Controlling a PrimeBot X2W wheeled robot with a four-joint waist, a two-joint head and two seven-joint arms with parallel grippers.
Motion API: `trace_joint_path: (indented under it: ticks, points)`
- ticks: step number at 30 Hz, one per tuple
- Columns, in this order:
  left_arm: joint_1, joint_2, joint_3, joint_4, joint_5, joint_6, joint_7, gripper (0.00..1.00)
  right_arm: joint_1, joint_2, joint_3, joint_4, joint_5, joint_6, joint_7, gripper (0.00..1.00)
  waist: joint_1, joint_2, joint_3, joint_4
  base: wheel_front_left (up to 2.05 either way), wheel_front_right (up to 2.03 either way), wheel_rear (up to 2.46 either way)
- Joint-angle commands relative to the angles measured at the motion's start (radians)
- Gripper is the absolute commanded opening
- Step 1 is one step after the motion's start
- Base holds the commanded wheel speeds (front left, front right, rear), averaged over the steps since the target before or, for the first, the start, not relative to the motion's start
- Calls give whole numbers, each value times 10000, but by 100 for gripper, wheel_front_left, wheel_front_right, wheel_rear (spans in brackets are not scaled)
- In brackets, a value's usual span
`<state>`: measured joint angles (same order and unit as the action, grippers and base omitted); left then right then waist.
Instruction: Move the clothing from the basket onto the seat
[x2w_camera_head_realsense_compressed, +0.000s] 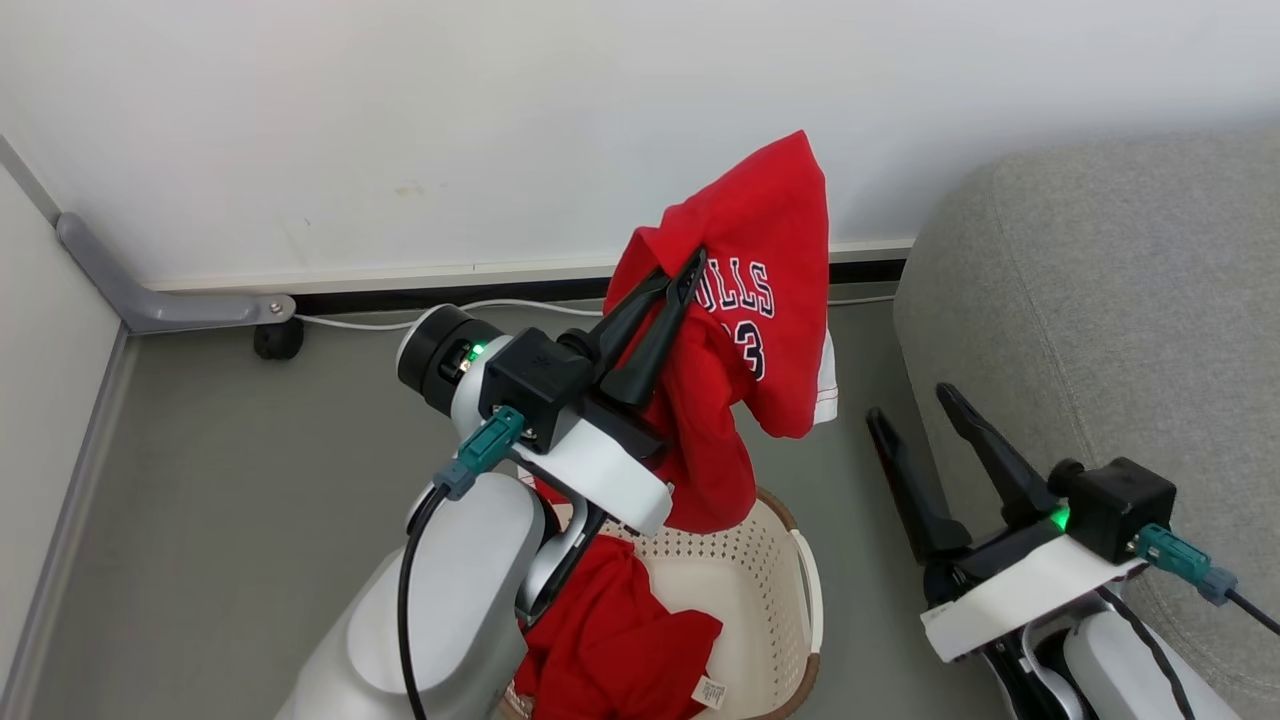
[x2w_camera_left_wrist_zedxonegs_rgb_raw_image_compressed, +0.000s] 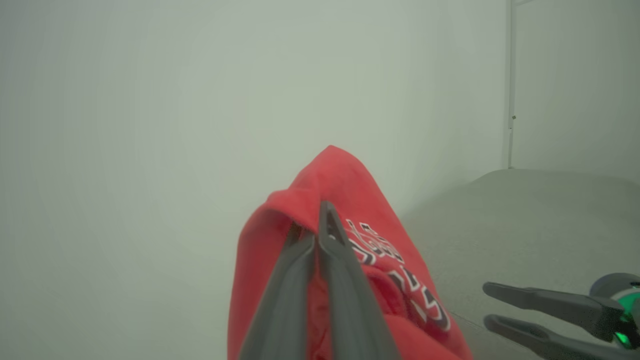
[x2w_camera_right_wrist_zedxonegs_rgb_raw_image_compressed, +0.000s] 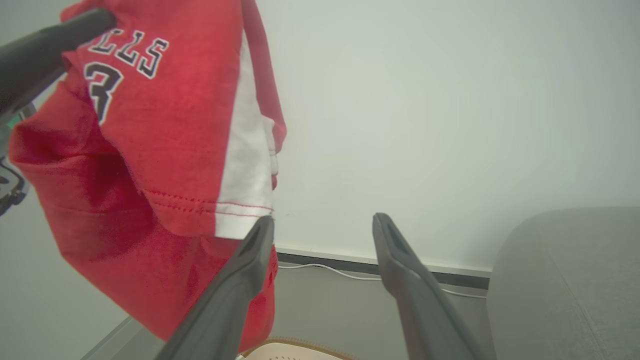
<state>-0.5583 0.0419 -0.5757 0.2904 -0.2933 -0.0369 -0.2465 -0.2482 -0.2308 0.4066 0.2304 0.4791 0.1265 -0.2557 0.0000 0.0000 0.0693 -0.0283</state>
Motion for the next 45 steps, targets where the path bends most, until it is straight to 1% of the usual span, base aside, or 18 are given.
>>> trace_joint_path:
  ticks: [1, 4, 7, 11, 16, 20, 27, 29, 33, 36, 40, 45]
  points:
    - [-518, 84, 277, -274, -55, 91, -6, 0, -344, -153, 272, -389, 126, 42, -61, 100, 0, 0, 8, -4, 0, 0, 0]
    - [-509, 84, 150, -207, -116, 122, -24, 0, -597, -509, 872, -951, 391, 42, -61, 100, 0, 0, 29, -4, 0, 0, 0]
    - [-497, 84, 36, -152, -190, 146, -45, 0, -814, -830, 1328, -1151, 425, 42, -61, 100, 0, 0, 25, 22, 0, 0, 0]
    - [-524, 84, -99, -129, -263, 187, -68, 0, -1083, -944, 1559, -1140, 447, 42, -61, 100, 0, 0, 38, 74, 0, 0, 0]
    - [-606, 84, -349, -212, -372, 240, -93, 0, -1494, -1065, 2080, -995, 715, 42, -61, 100, 0, 0, 92, 196, 0, 0, 0]
    - [-681, 84, -583, -245, -448, 277, -107, 0, -1848, -1205, 2138, -848, 862, 42, -61, 100, 0, 0, 159, 298, 0, 0, 0]
    - [-790, 83, -924, -249, -563, 352, -127, 0, -2122, -1377, 1731, -691, 1240, 42, -61, 100, 0, 0, 267, 449, 0, 0, 0]
    - [-828, 83, -1021, -254, -594, 365, -131, 0, -2160, -1446, 1850, -624, 1588, 42, -61, 100, 0, 0, 297, 491, 0, 0, 0]
    - [-940, 83, -1232, -294, -649, 383, -137, 0, -2489, -1880, 2586, -537, 2275, 42, -61, 100, 0, 0, 403, 578, 0, 0, 0]
    - [-1028, 83, -1410, -315, -694, 369, -141, 0, -2769, -2153, 3059, -397, 2998, 42, -61, 100, 0, 0, 465, 665, 0, 0, 0]
    - [-1125, 83, -1664, -366, -775, 353, -146, 0, -3152, -2541, 3969, -196, 4060, 42, -61, 100, 0, 0, 498, 834, 0, 0, 0]
    - [-1191, 83, -1908, -470, -838, 354, -150, 0, -3829, -3052, 5395, -332, 5262, 42, -61, 100, 0, 0, 503, 1027, 0, 0, 0]
